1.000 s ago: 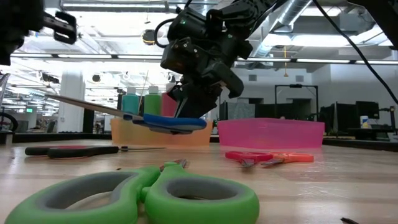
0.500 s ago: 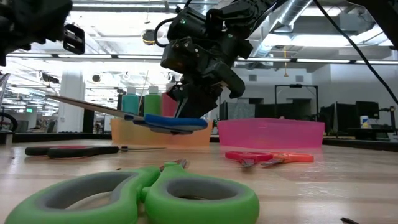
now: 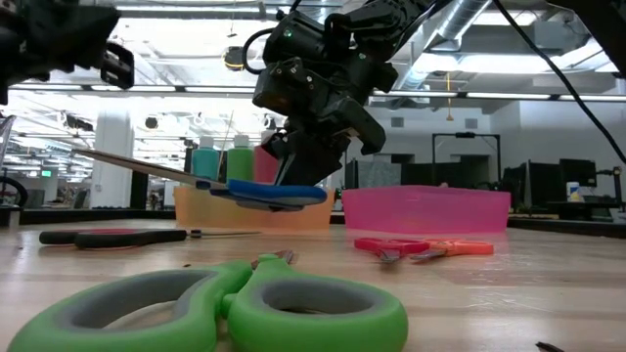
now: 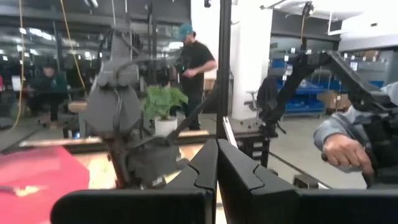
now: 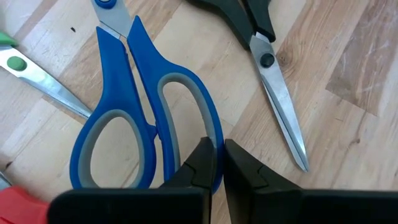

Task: Pick & Place Paint Supplies
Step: Put the blue scissors into the pink bin

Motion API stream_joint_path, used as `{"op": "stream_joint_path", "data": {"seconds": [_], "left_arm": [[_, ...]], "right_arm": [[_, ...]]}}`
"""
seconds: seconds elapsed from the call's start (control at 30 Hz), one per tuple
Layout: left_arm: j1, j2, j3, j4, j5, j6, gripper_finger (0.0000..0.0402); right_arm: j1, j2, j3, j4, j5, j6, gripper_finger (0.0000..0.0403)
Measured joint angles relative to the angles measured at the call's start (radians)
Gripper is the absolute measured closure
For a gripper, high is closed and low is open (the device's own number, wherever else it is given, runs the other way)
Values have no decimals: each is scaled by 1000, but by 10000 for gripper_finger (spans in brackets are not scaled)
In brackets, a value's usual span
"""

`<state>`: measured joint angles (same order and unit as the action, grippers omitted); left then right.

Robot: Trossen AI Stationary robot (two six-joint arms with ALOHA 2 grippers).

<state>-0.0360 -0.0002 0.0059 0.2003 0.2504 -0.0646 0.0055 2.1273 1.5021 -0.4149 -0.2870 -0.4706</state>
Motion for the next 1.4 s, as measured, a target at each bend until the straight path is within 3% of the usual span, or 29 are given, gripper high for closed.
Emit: {"op": "stream_joint_path", "data": {"seconds": [0.13,0.3,0.43,0.97,1.4], "left_arm": [[5,2,3,-148,-18,0,401],[38,58,2,-173,-183,0,401],[79,43,2,-182,-238,0,401],[134,0,1,-183,-245,0,401],[134,0,1,-184,-244,0,401]], "right_arm": [[0,0,0,0,0,0,391],[0,0,0,-1,0,-1,392],[0,0,0,0,-1,-8,392],[1,-102,1,-38,-1,-13,393],[-62,-324,0,-233,41,-37,393]]}}
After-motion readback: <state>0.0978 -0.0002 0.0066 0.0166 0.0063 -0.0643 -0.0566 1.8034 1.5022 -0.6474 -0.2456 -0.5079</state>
